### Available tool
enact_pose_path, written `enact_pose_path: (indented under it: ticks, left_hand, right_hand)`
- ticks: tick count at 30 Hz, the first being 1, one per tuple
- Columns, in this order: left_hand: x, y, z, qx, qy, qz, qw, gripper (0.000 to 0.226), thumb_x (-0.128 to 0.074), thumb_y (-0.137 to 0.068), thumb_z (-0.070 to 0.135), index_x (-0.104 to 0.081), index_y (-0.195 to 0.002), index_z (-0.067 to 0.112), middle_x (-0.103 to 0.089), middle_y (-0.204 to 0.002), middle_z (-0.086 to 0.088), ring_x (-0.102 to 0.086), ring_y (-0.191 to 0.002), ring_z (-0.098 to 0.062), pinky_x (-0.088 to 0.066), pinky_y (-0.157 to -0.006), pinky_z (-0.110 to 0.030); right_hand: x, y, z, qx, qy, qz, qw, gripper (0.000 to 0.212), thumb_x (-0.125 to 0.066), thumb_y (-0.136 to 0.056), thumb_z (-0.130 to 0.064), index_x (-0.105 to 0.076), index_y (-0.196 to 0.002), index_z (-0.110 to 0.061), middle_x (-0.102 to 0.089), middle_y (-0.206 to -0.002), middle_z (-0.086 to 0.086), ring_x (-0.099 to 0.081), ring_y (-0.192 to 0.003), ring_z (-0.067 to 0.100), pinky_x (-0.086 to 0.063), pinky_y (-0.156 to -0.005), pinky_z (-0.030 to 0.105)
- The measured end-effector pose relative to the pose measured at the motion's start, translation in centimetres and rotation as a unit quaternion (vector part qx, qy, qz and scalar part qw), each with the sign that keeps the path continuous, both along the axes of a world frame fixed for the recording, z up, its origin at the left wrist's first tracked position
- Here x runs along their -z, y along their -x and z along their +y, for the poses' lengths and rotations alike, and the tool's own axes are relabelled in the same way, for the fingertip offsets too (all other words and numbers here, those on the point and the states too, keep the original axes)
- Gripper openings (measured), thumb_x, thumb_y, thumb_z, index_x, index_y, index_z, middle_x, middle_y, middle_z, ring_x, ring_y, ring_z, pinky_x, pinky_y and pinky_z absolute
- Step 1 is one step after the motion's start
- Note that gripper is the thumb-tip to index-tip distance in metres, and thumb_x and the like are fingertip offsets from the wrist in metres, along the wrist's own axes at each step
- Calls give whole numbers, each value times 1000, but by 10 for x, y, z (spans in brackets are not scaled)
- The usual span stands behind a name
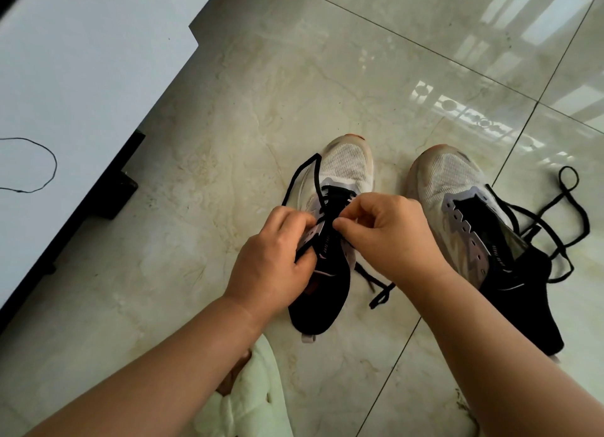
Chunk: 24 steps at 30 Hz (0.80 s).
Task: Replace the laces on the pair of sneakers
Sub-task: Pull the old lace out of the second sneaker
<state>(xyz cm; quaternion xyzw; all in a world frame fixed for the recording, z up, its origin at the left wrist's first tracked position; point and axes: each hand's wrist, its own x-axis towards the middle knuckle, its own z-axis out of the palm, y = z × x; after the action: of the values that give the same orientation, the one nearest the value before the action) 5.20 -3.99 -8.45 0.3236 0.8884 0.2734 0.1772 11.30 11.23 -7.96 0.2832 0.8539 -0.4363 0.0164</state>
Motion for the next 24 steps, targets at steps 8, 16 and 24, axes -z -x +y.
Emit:
enact_pose_path:
  ticks: [8, 16, 24]
  left_hand:
    - [-2, -2, -1, -1, -13, 3, 1000, 27, -64, -79, 6, -62, -106, 10, -59, -107, -2, -65, -79, -26, -55, -62, -40]
    - [-2, -2, 1, 14, 3, 21, 1000, 30, -62, -75, -1, -62, -103, 9, -60, -107, -4, -64, -73, -30, -55, -57, -40]
    - [-1, 1, -2, 25, -1, 28, 999, 30, -64, -75, -1, -62, -104, 9, -60, -105, -5, -64, -72, -29, -55, -57, -39]
  right_hand:
    - [1, 13, 1, -74, -62, -49, 994, 16, -62, -80, -17, -65, -74, -3, -64, -72, 8, -60, -68, 26, -52, -65, 40]
    - [14, -1, 19, -185, -117, 36, 975, 9, -61, -83, -8, -57, -78, -1, -54, -75, 8, -49, -60, 24, -43, -56, 34]
    - [13, -5, 8, -47, -44, 4, 998, 15, -63, -78, -24, -60, -72, -10, -59, -69, -1, -55, -62, 17, -50, -60, 36]
